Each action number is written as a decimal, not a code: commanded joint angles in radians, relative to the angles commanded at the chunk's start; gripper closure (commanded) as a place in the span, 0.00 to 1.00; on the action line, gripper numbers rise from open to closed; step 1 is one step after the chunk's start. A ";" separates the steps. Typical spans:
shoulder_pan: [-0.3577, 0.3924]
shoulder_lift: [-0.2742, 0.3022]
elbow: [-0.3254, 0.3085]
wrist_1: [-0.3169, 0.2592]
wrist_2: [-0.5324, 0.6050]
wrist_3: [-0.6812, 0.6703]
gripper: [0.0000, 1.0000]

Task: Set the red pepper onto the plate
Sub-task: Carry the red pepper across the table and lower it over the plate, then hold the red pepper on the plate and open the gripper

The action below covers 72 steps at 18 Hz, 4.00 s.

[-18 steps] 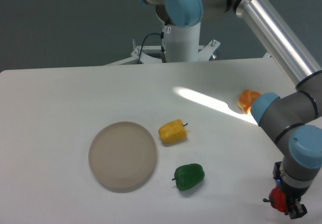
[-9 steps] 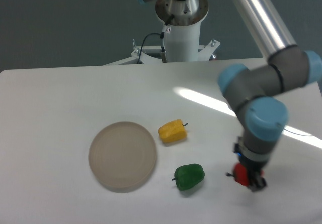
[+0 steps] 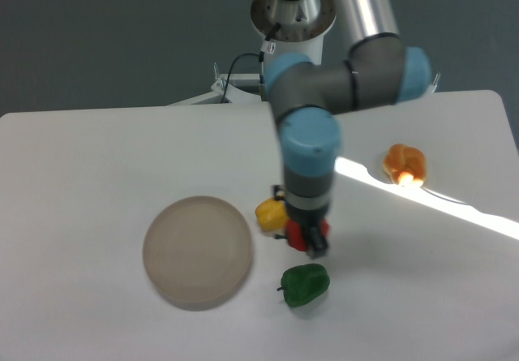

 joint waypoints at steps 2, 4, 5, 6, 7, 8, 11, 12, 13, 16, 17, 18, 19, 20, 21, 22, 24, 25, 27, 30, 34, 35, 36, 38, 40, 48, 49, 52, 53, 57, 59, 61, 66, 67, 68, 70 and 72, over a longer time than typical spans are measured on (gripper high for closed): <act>-0.038 0.000 -0.008 0.011 -0.015 -0.057 0.45; -0.074 -0.002 -0.025 0.061 -0.017 -0.074 0.45; -0.089 -0.006 -0.026 0.084 -0.017 -0.088 0.45; -0.106 -0.015 -0.026 0.104 -0.017 -0.129 0.45; -0.115 -0.021 -0.026 0.118 -0.018 -0.150 0.45; -0.121 -0.029 -0.026 0.132 -0.017 -0.158 0.45; -0.138 -0.058 -0.026 0.169 -0.015 -0.201 0.45; -0.140 -0.072 -0.025 0.175 -0.014 -0.221 0.45; -0.149 -0.081 -0.023 0.176 -0.014 -0.227 0.45; -0.151 -0.100 -0.022 0.178 -0.012 -0.226 0.45; -0.151 -0.103 -0.022 0.178 -0.012 -0.227 0.45; -0.152 -0.110 -0.022 0.178 -0.011 -0.226 0.45; -0.154 -0.113 -0.023 0.181 -0.011 -0.227 0.45; -0.155 -0.118 -0.026 0.190 -0.008 -0.227 0.45; -0.166 -0.123 -0.026 0.198 -0.003 -0.227 0.45; -0.166 -0.129 -0.026 0.199 -0.003 -0.227 0.45; -0.169 -0.138 -0.025 0.210 -0.005 -0.243 0.45; -0.170 -0.146 -0.025 0.219 -0.003 -0.243 0.45; -0.170 -0.152 -0.025 0.226 -0.003 -0.241 0.45; -0.170 -0.152 -0.026 0.226 0.003 -0.238 0.45; -0.172 -0.153 -0.026 0.226 0.017 -0.235 0.45; -0.172 -0.153 -0.025 0.226 0.017 -0.235 0.45; -0.174 -0.155 -0.025 0.226 0.017 -0.238 0.45; -0.174 -0.156 -0.025 0.226 0.018 -0.238 0.45; -0.177 -0.155 -0.025 0.226 0.018 -0.238 0.44; -0.180 -0.158 -0.022 0.226 0.035 -0.238 0.44; -0.180 -0.158 -0.022 0.226 0.035 -0.238 0.44; -0.180 -0.161 -0.023 0.226 0.037 -0.238 0.44; -0.180 -0.163 -0.023 0.226 0.037 -0.238 0.43; -0.180 -0.164 -0.025 0.226 0.040 -0.238 0.43; -0.180 -0.164 -0.022 0.224 0.040 -0.238 0.41; -0.180 -0.164 -0.023 0.225 0.041 -0.240 0.26; -0.178 -0.156 -0.020 0.224 0.040 -0.237 0.00; -0.178 -0.155 -0.022 0.224 0.040 -0.235 0.00; -0.178 -0.153 -0.020 0.224 0.038 -0.232 0.00; -0.178 -0.143 -0.020 0.218 0.038 -0.226 0.00; -0.172 -0.129 -0.017 0.212 0.037 -0.221 0.00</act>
